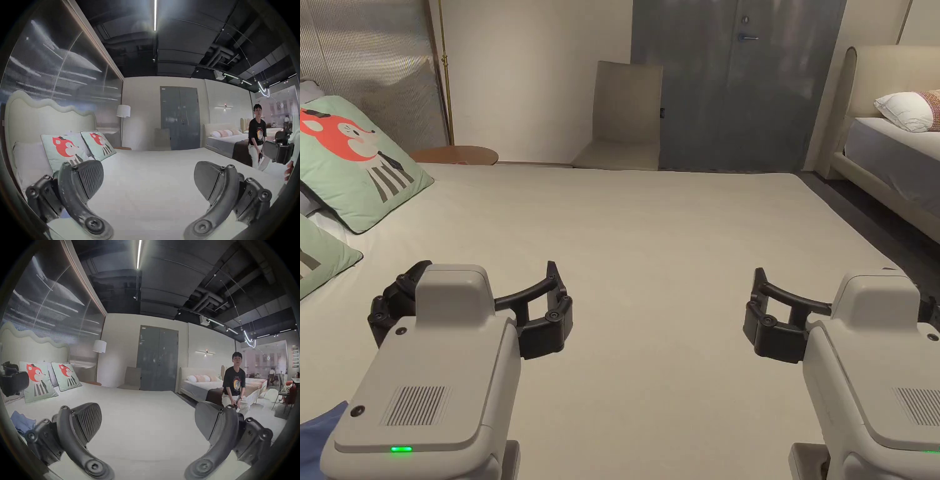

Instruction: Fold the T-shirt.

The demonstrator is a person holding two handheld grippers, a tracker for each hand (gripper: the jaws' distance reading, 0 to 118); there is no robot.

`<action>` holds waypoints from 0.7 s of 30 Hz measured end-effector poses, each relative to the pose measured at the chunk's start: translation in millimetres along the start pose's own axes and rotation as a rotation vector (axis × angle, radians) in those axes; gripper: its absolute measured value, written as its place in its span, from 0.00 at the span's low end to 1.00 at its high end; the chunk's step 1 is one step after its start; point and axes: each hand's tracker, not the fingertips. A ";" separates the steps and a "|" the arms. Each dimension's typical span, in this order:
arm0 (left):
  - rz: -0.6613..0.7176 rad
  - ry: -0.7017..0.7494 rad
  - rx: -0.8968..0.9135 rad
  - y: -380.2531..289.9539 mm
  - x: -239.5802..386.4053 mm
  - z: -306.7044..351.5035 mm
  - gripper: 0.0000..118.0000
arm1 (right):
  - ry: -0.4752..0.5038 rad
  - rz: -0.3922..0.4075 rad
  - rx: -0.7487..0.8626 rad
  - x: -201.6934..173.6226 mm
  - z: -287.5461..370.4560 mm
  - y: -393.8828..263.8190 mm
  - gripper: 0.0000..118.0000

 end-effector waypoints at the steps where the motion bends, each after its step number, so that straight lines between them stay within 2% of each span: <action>1: -0.003 0.009 0.003 0.2 -0.3 0.2 0.94 | -0.001 0.001 -0.001 0.0 0.1 0.5 1.00; 10: 0.015 0.010 0.010 3.7 -3.8 2.0 0.94 | -0.026 -0.003 -0.009 4.3 0.6 2.9 1.00; 21: 0.024 0.011 0.008 3.0 -3.7 5.5 0.94 | -0.010 -0.003 -0.012 2.5 4.5 2.3 1.00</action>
